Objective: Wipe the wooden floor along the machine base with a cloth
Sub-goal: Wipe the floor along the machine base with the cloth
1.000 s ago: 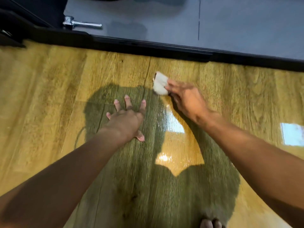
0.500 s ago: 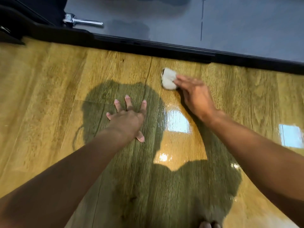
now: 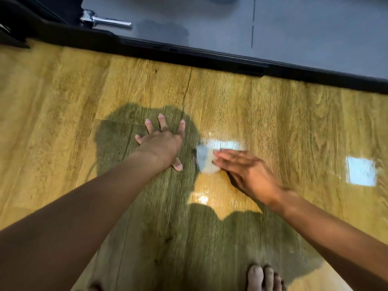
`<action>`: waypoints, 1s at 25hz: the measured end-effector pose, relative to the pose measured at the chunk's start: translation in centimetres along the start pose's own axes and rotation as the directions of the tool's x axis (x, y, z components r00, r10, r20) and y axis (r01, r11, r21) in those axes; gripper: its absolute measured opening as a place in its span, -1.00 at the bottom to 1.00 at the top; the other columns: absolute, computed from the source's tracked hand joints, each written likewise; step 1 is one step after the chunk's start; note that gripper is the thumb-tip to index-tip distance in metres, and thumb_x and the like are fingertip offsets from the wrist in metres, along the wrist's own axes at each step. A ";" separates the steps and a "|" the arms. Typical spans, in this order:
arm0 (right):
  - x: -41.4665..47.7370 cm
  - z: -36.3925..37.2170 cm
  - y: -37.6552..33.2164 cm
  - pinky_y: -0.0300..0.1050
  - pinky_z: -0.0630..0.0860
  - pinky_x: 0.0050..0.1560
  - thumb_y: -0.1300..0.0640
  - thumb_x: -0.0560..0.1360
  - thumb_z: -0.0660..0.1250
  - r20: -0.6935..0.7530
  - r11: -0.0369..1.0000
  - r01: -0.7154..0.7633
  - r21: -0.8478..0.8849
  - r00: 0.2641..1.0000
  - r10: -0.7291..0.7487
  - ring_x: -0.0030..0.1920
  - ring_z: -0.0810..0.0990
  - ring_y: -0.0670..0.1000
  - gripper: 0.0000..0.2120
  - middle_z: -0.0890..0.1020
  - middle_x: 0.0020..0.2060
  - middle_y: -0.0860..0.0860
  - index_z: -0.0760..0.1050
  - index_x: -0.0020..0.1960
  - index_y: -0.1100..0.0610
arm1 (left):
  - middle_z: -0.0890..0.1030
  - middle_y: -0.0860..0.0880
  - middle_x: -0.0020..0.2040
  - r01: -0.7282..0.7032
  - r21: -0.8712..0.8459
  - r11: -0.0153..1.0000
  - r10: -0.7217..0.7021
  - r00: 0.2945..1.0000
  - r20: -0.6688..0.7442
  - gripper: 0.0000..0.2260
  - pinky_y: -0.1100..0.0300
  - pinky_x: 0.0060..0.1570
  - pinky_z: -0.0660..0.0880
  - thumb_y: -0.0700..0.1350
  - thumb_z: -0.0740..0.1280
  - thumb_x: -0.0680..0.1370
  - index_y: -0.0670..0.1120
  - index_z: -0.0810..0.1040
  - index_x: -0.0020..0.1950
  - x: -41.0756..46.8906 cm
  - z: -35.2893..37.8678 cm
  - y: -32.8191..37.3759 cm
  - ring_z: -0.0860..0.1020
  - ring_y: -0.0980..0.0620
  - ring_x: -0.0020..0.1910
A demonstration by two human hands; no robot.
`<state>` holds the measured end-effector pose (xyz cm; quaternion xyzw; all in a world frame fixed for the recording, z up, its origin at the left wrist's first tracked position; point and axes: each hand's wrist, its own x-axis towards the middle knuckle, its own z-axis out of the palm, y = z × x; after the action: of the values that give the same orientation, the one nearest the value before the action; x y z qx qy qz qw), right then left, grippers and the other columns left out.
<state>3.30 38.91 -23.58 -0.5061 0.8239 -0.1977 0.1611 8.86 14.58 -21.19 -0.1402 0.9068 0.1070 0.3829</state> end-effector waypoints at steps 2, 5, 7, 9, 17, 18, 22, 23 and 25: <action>0.3 -1.2 0.9 -0.21 0.43 0.26 0.19 0.52 0.21 0.020 0.999 0.043 0.007 0.999 -0.043 0.29 0.49 -0.04 -0.63 0.46 0.33 -0.07 0.47 0.30 -0.02 | -0.37 -0.34 0.43 -0.006 -0.008 1.000 0.006 1.000 -0.013 0.10 -0.44 0.29 0.06 0.06 0.49 0.37 0.06 -0.38 0.49 0.1 0.2 0.0 -0.26 -0.47 0.40; 4.6 -1.7 2.3 -0.17 0.56 0.13 0.32 0.57 0.20 -0.145 0.970 -0.244 0.011 0.959 0.243 0.27 0.52 0.00 -0.61 0.39 0.38 -0.06 0.44 0.34 0.03 | -0.35 -0.31 0.46 -0.001 0.005 1.000 0.001 1.000 -0.031 0.11 -0.44 0.28 0.07 0.09 0.50 0.35 0.08 -0.36 0.50 0.1 0.2 -0.2 -0.23 -0.46 0.41; 3.2 0.2 0.6 -0.12 0.52 0.20 0.36 0.55 0.23 -0.184 0.949 -0.313 0.018 0.932 0.311 0.32 0.48 0.04 -0.56 0.38 0.40 -0.01 0.42 0.35 0.02 | -0.33 -0.30 0.47 -0.011 0.004 1.000 0.011 0.999 -0.035 0.10 -0.43 0.28 0.08 0.10 0.50 0.35 0.09 -0.35 0.50 0.0 0.3 -0.2 -0.23 -0.46 0.42; -2.3 3.2 -2.1 -0.21 0.39 0.32 0.34 0.52 0.29 -0.125 0.985 -0.166 0.055 0.977 0.172 0.36 0.43 0.04 -0.52 0.41 0.37 0.00 0.41 0.34 -0.07 | -0.32 -0.31 0.47 -0.011 0.011 1.000 0.011 0.999 -0.035 0.08 -0.45 0.28 0.08 0.08 0.50 0.36 0.08 -0.33 0.51 0.1 0.2 -0.2 -0.22 -0.46 0.42; -1.9 1.8 -3.6 0.06 0.52 0.19 0.39 0.44 0.39 -0.157 0.968 -0.252 0.003 0.956 0.249 0.25 0.54 0.03 -0.62 0.55 0.24 0.02 0.58 0.21 0.12 | -0.37 -0.25 0.48 0.015 0.018 1.000 -0.015 1.000 -0.015 0.08 -0.42 0.31 0.09 0.13 0.48 0.37 0.13 -0.36 0.50 -0.5 -0.3 0.0 -0.21 -0.43 0.45; -2.1 2.2 -4.2 0.05 0.52 0.19 0.38 0.45 0.38 -0.205 0.951 -0.308 0.024 0.930 0.306 0.24 0.54 0.04 -0.64 0.56 0.24 0.03 0.58 0.21 0.12 | -0.38 -0.25 0.48 0.019 0.023 1.000 -0.019 1.000 -0.005 0.08 -0.41 0.32 0.09 0.13 0.48 0.37 0.13 -0.37 0.50 -0.6 -0.4 0.0 -0.22 -0.42 0.45; -11.4 5.4 -9.1 -0.07 0.41 0.29 0.33 0.43 0.40 -0.107 0.996 -0.094 0.003 0.990 0.094 0.34 0.44 -0.02 -0.59 0.51 0.29 -0.02 0.55 0.25 0.09 | -0.36 -0.25 0.48 -0.048 0.120 0.992 0.052 0.998 -0.030 0.05 -0.35 0.33 0.18 0.06 0.45 0.41 -0.02 -0.35 0.52 -0.3 -0.4 0.5 -0.19 -0.44 0.44; -12.8 5.2 -9.5 -0.09 0.41 0.29 0.32 0.42 0.42 -0.043 1.000 -0.027 0.003 0.999 0.027 0.36 0.42 -0.03 -0.57 0.50 0.31 -0.03 0.54 0.26 0.09 | -0.34 -0.22 0.49 -0.096 0.160 0.982 0.107 0.993 -0.059 0.02 -0.32 0.34 0.21 0.00 0.45 0.42 -0.05 -0.32 0.52 -0.2 -0.3 0.7 -0.17 -0.44 0.44; -11.9 3.7 -7.6 -0.04 0.47 0.24 0.34 0.37 0.47 0.015 1.000 0.017 -0.024 1.000 -0.016 0.33 0.46 0.02 -0.55 0.52 0.29 0.00 0.56 0.24 0.11 | -0.30 -0.18 0.51 -0.184 0.205 0.961 0.207 0.974 -0.096 -0.02 -0.25 0.33 0.28 -0.21 0.44 0.45 0.01 -0.29 0.53 -0.1 -0.1 1.3 -0.12 -0.43 0.45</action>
<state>16.09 45.84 -22.30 -0.5163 0.8208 -0.1852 0.1594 8.44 15.74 -20.96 -0.0178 0.9431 0.0466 0.3288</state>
